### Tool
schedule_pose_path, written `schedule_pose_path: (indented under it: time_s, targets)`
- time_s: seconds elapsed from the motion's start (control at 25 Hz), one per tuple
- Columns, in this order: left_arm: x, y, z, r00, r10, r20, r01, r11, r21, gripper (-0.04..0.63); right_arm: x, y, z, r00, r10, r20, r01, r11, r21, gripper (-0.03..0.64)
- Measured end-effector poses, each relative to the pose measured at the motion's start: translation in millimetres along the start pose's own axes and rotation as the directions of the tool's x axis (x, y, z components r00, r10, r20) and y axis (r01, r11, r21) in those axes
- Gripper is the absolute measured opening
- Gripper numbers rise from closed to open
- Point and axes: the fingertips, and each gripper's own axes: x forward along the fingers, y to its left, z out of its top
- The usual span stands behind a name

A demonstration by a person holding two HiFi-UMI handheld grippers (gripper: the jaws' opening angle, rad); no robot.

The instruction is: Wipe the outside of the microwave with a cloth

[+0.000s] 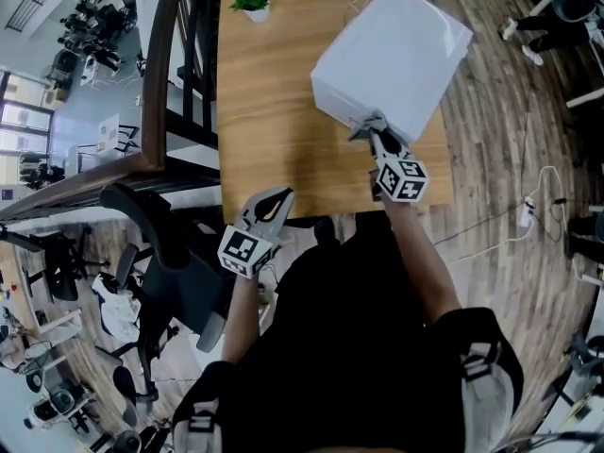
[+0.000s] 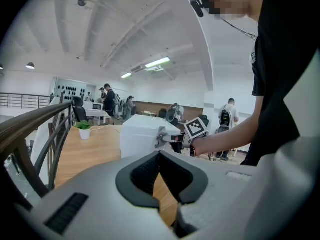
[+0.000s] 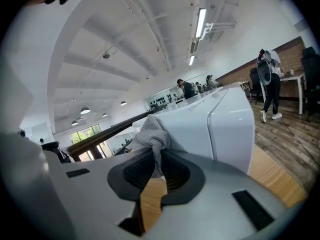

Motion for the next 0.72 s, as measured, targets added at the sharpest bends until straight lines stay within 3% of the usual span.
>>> schedule_pose_path:
  time_s: [0.72]
  targets:
    - [-25, 7, -15, 0.995, 0.094, 0.029, -0.093, 0.995, -0.028, 0.002, 60, 40, -1, 0.998, 0.065, -0.027, -0.066, 0.997, -0.027, 0.038]
